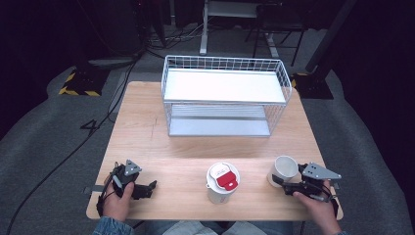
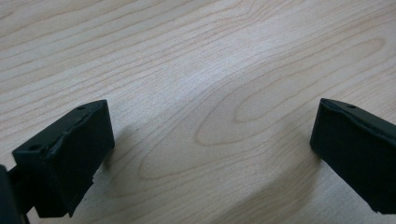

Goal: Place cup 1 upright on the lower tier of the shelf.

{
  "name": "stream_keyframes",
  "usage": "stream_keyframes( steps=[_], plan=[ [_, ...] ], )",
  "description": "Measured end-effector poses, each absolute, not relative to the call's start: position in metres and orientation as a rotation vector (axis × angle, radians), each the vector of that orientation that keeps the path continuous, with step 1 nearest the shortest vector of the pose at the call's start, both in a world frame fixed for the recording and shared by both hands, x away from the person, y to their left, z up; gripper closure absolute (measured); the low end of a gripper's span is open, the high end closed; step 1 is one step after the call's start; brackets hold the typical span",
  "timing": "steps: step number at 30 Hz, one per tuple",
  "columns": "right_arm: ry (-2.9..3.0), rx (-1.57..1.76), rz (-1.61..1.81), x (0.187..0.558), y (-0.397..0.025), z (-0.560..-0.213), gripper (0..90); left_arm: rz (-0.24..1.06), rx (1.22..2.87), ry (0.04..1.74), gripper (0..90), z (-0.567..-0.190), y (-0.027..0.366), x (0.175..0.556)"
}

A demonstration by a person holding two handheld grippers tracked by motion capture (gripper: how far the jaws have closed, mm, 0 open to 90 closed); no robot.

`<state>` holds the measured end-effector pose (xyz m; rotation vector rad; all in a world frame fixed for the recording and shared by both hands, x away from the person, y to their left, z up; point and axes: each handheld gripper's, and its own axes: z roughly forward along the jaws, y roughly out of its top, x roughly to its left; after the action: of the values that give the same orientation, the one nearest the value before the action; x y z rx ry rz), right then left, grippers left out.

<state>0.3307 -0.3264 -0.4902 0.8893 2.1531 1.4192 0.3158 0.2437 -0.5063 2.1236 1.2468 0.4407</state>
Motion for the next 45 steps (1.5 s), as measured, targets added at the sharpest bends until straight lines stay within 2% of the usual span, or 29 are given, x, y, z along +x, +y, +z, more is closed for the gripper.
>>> stream_keyframes(
  steps=[17, 45],
  plan=[
    [2.115, 0.890, 1.449, 0.330, -0.325, -0.487, 22.1, 0.441, 2.124, 1.247, 0.2, -0.506, 0.244, 0.316],
    [2.089, 0.855, 1.440, 0.347, -0.303, -0.437, 22.1, 0.440, 2.123, 1.247, 0.2, -0.506, 0.244, 0.316]
  ],
)
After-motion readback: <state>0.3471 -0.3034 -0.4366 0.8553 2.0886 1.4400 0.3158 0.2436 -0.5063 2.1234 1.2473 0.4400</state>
